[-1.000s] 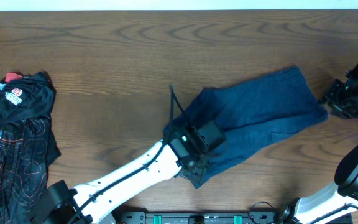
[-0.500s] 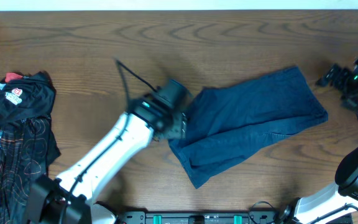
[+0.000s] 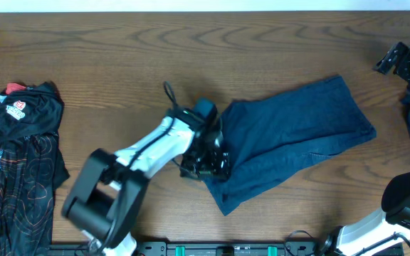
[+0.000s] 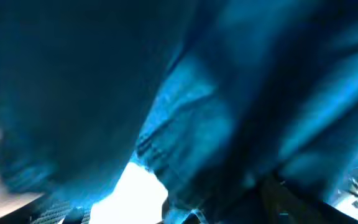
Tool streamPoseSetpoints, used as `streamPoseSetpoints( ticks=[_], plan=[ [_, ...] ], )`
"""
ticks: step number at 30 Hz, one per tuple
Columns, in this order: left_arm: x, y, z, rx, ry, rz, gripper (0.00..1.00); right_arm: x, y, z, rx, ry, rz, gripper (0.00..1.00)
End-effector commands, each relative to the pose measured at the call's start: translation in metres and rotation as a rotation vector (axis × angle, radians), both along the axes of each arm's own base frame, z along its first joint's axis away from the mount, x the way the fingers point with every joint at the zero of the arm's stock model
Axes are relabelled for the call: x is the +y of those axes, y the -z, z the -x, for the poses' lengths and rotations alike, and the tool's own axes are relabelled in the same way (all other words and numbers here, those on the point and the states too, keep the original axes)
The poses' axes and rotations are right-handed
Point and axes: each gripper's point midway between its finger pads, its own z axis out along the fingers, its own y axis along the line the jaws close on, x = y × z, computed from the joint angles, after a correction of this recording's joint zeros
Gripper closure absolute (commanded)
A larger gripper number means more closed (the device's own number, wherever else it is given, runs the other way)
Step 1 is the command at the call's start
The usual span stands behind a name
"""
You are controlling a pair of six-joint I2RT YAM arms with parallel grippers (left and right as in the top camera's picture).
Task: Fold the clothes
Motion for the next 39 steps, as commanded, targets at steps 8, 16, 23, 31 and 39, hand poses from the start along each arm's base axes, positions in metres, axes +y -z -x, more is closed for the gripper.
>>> streamPoseSetpoints(
  ticks=[8,16,23,31,39],
  plan=[
    [0.005,0.037,-0.046,-0.022,-0.136,0.078,0.94,0.014,-0.008,0.014,0.054,-0.055,0.043,0.01],
    [0.053,0.014,-0.133,-0.177,-0.308,0.109,0.56,0.023,-0.008,0.009,0.05,-0.084,0.065,0.01],
    [0.073,-0.018,-0.166,-0.248,-0.311,0.129,0.4,0.029,-0.009,0.004,0.037,-0.102,0.07,0.01],
    [0.048,-0.03,-0.142,-0.159,-0.252,0.145,0.31,0.033,-0.009,0.004,0.039,-0.113,0.07,0.01],
    [0.023,-0.012,-0.125,-0.105,-0.19,0.129,0.2,0.035,-0.008,0.005,0.045,-0.117,0.068,0.01]
  ],
)
